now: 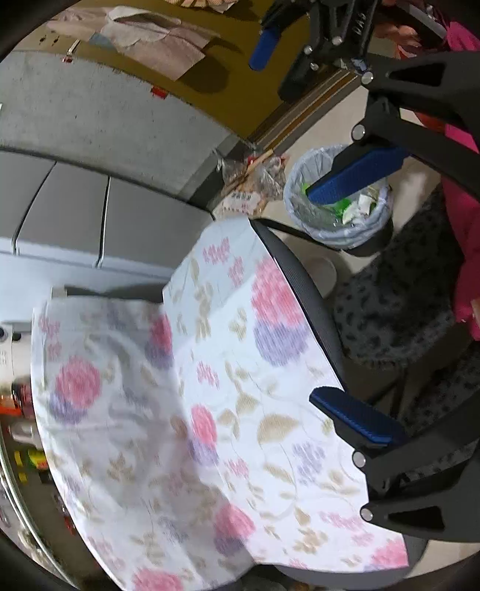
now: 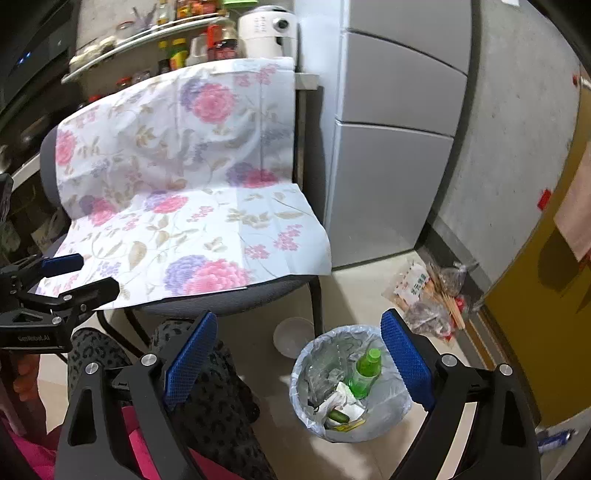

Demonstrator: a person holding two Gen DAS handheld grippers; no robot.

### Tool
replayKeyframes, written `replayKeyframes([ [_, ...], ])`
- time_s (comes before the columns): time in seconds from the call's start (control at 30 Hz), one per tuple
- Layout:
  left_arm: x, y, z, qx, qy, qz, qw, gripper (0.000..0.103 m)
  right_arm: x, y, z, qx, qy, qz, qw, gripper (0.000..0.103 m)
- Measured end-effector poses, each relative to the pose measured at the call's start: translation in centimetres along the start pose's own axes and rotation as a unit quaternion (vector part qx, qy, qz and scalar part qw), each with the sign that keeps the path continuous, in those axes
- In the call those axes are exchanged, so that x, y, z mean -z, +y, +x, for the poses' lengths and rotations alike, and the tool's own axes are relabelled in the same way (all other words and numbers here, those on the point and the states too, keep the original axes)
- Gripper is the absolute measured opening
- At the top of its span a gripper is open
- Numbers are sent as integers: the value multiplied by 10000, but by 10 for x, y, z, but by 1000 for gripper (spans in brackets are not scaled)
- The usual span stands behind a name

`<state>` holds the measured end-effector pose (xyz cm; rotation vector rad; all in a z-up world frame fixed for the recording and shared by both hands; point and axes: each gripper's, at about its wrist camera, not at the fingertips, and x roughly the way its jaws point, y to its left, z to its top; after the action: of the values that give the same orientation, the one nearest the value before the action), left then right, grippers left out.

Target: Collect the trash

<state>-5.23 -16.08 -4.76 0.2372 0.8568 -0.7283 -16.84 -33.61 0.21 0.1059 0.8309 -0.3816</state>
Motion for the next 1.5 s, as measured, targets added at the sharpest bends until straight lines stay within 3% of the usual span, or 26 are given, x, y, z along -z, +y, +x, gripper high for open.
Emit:
replayKeyframes([
  [0.17,4,7,-22,-372,-74,-32,9993,96,-6,5,-18,-72,-74,-34,9999,90],
  [0.37,10,9,-35,-525,-7,24,9986,96,-8,14,-31,-258,-37,-167,9995,90],
  [1.5,11,11,-40,-662,30,-16,9978,96,-3,10,-25,-212,50,-70,9997,90],
])
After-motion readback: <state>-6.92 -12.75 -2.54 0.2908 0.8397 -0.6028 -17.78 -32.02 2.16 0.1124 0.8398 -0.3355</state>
